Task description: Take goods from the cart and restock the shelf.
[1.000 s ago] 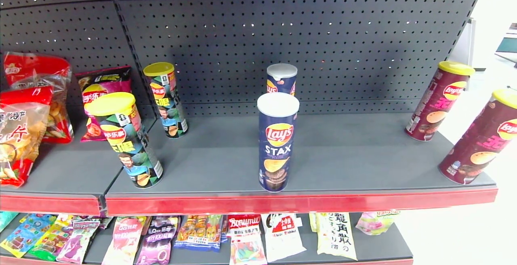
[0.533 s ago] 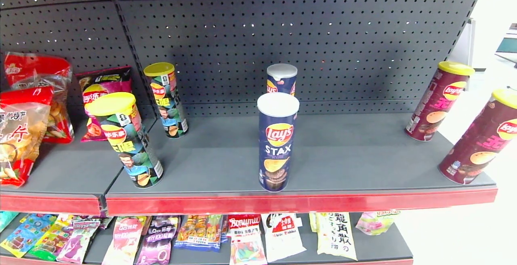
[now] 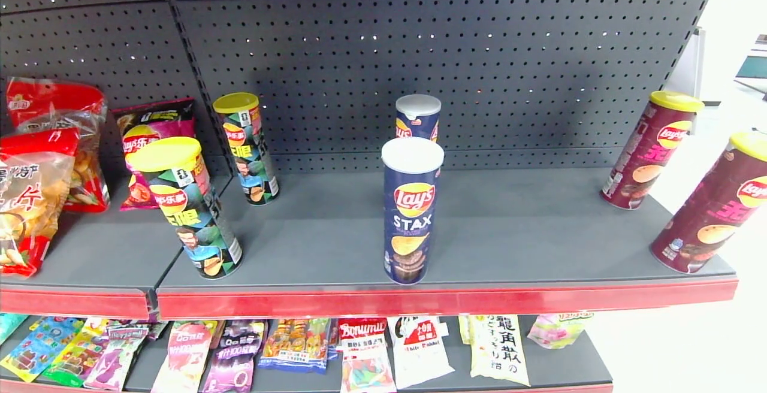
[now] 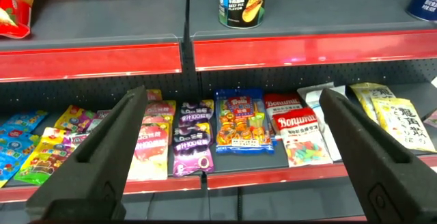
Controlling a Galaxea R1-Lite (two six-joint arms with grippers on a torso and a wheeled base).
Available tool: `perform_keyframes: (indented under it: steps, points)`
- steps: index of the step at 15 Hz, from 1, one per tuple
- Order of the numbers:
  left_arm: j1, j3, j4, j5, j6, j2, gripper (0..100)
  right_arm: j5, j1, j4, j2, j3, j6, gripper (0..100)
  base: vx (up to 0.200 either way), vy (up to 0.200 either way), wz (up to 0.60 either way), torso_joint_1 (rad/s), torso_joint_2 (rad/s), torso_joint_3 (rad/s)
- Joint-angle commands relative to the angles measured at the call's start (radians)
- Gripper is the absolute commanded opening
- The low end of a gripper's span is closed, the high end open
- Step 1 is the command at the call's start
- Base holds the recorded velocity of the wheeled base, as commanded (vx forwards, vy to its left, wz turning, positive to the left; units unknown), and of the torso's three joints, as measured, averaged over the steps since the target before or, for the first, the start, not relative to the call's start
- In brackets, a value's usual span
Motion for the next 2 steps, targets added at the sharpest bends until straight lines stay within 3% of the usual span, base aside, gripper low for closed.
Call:
perform_keyframes:
  steps: [1, 2]
  points:
    - [0.0, 0.0, 0.0, 0.0, 0.0, 0.002, 100, -0.001, 0.0, 0.0, 0.001, 0.0, 0.0, 100, 0.0, 0.0, 0.0, 0.0, 0.0, 0.0]
    - [0.0, 0.0, 0.0, 0.0, 0.0, 0.0, 100, -0.004, 0.0, 0.0, 0.001, 0.0, 0.0, 100, 0.0, 0.0, 0.0, 0.0, 0.0, 0.0]
